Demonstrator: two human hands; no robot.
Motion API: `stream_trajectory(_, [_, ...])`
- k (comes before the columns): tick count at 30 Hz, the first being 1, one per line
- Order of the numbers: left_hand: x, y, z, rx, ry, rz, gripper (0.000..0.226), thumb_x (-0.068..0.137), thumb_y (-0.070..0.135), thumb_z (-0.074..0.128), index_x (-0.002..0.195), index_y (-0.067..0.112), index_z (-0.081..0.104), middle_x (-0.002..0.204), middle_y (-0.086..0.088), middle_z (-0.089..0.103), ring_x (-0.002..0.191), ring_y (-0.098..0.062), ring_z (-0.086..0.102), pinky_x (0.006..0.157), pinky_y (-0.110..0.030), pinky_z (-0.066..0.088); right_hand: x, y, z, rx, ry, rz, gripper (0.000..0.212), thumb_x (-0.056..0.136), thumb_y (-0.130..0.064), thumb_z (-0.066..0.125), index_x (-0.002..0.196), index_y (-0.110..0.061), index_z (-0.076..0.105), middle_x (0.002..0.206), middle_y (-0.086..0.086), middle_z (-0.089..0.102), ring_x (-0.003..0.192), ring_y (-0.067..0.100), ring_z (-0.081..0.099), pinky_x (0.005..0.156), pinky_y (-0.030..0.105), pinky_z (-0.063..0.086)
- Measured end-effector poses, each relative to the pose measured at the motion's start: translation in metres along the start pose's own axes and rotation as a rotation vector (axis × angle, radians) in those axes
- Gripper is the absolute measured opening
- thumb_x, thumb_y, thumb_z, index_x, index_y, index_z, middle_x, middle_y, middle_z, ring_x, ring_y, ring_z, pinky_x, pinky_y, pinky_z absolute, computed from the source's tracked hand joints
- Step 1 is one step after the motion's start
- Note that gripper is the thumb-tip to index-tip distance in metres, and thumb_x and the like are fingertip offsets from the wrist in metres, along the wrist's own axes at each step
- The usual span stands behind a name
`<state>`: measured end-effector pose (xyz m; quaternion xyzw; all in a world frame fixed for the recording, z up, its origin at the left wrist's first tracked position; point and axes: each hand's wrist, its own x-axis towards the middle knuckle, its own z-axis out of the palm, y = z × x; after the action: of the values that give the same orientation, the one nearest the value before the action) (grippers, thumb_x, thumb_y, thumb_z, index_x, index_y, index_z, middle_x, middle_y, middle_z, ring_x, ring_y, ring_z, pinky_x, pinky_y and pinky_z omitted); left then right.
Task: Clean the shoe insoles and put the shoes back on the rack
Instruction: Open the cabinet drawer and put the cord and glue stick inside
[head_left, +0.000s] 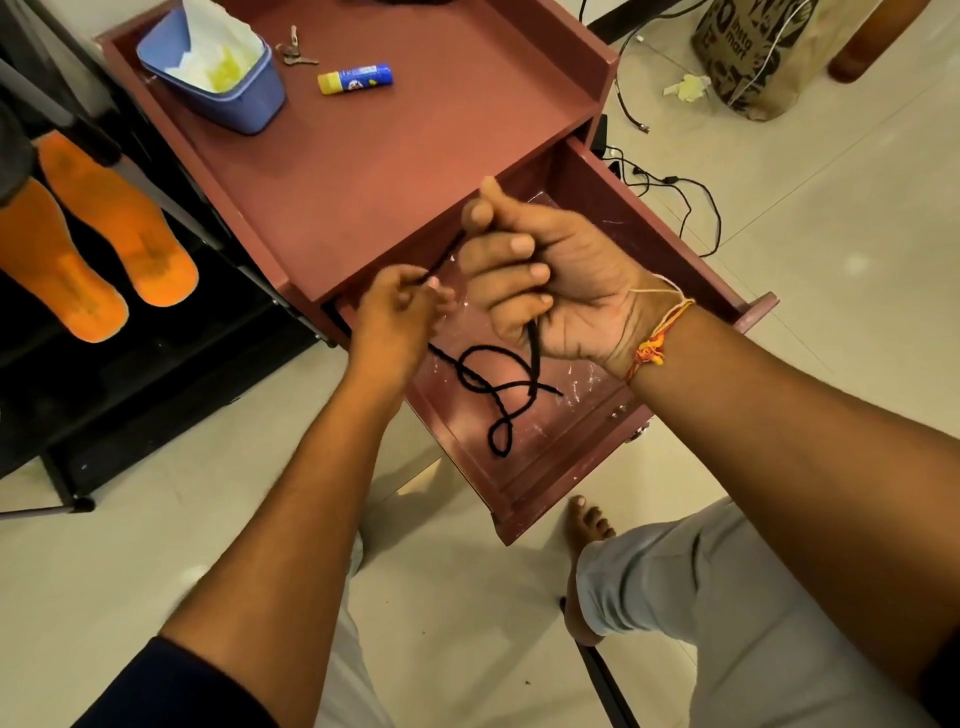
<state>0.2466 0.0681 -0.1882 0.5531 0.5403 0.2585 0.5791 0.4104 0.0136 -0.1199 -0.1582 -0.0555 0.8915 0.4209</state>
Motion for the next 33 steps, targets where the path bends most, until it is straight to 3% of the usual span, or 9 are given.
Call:
stream_trajectory(5, [-0.02, 0.002, 0.017, 0.542, -0.424, 0.225, 0.02, 0.099, 0.038, 0.061, 0.082, 0.027, 0.064, 0.081, 0.001, 0.056, 0.073, -0.015, 0.053, 0.069, -0.035, 0.045, 0.004, -0.017, -0.014, 0.035, 0.201, -0.498, 0.036, 0.104, -0.048, 0.037, 0.105, -0.025, 0.064, 0.068, -0.009, 0.05, 0.058, 0.004, 0.037, 0.06, 0.021, 0.022])
stream_trajectory(9, [-0.026, 0.011, 0.016, 0.463, -0.559, 0.292, 0.028, 0.101, 0.033, 0.058, 0.09, 0.008, 0.066, 0.091, -0.002, 0.056, 0.083, -0.019, 0.053, 0.074, -0.029, 0.042, 0.002, -0.02, -0.033, -0.196, 0.523, -0.664, 0.039, 0.104, -0.048, 0.04, 0.125, -0.025, 0.064, 0.083, -0.005, 0.061, 0.069, 0.008, 0.054, 0.065, 0.026, 0.04])
stream_trajectory(14, [-0.025, 0.016, 0.007, 0.225, -0.523, 0.255, 0.021, 0.105, 0.023, 0.052, 0.09, 0.01, 0.059, 0.079, -0.001, 0.053, 0.074, -0.012, 0.048, 0.07, -0.031, 0.042, 0.002, -0.016, -0.041, -1.15, 0.813, -0.432, 0.038, 0.107, -0.038, 0.034, 0.107, -0.016, 0.065, 0.083, 0.004, 0.069, 0.075, 0.017, 0.066, 0.075, 0.036, 0.055])
stream_trajectory(17, [-0.017, 0.019, -0.001, 0.073, -0.307, 0.24, 0.02, 0.106, 0.024, 0.05, 0.089, 0.02, 0.058, 0.078, 0.0, 0.051, 0.071, -0.008, 0.046, 0.069, -0.024, 0.043, 0.002, -0.009, -0.041, -1.437, 0.805, -0.134, 0.045, 0.106, -0.044, 0.036, 0.102, -0.006, 0.061, 0.071, 0.004, 0.068, 0.058, 0.017, 0.064, 0.057, 0.036, 0.051])
stream_trajectory(19, [-0.014, 0.021, -0.002, -0.008, -0.18, 0.218, 0.019, 0.108, 0.025, 0.048, 0.092, 0.019, 0.056, 0.074, 0.001, 0.049, 0.066, -0.005, 0.044, 0.064, -0.018, 0.043, 0.002, -0.004, -0.038, -1.344, 0.726, 0.04, 0.066, 0.101, -0.06, 0.03, 0.095, -0.005, 0.066, 0.059, 0.001, 0.06, 0.044, 0.011, 0.05, 0.047, 0.027, 0.035])
stream_trajectory(23, [-0.009, 0.014, 0.0, -0.049, -0.077, 0.144, 0.021, 0.107, 0.03, 0.048, 0.097, 0.013, 0.055, 0.072, 0.001, 0.046, 0.06, -0.005, 0.042, 0.055, -0.017, 0.043, -0.001, -0.006, -0.03, -0.634, 0.298, 0.172, 0.084, 0.094, -0.072, 0.023, 0.073, -0.005, 0.07, 0.044, 0.0, 0.047, 0.029, 0.004, 0.034, 0.04, 0.016, 0.015])
stream_trajectory(27, [-0.009, 0.001, 0.006, 0.091, -0.238, 0.146, 0.029, 0.105, 0.041, 0.05, 0.081, 0.029, 0.061, 0.071, -0.005, 0.042, 0.061, -0.015, 0.039, 0.058, -0.03, 0.037, -0.003, -0.014, -0.032, -0.007, -0.175, 0.027, 0.062, 0.099, -0.053, 0.033, 0.115, -0.003, 0.065, 0.06, 0.004, 0.066, 0.03, 0.001, 0.039, 0.035, 0.015, 0.012])
stream_trajectory(30, [-0.016, 0.0, 0.018, 0.224, -0.393, 0.167, 0.027, 0.104, 0.037, 0.053, 0.081, 0.04, 0.067, 0.07, -0.008, 0.052, 0.067, -0.017, 0.046, 0.066, -0.038, 0.041, -0.002, -0.019, -0.035, 0.013, -0.121, -0.266, 0.054, 0.105, -0.049, 0.024, 0.147, -0.018, 0.04, 0.096, 0.005, 0.073, 0.039, -0.001, 0.034, 0.041, 0.011, 0.017])
stream_trajectory(33, [-0.022, -0.002, 0.025, 0.337, -0.574, 0.165, 0.015, 0.102, 0.03, 0.059, 0.095, 0.028, 0.072, 0.09, -0.011, 0.069, 0.08, -0.022, 0.058, 0.079, -0.04, 0.05, -0.001, -0.023, -0.037, -0.075, 0.144, -0.534, 0.049, 0.106, -0.047, 0.026, 0.149, -0.025, 0.038, 0.117, 0.004, 0.068, 0.069, 0.006, 0.06, 0.062, 0.018, 0.039])
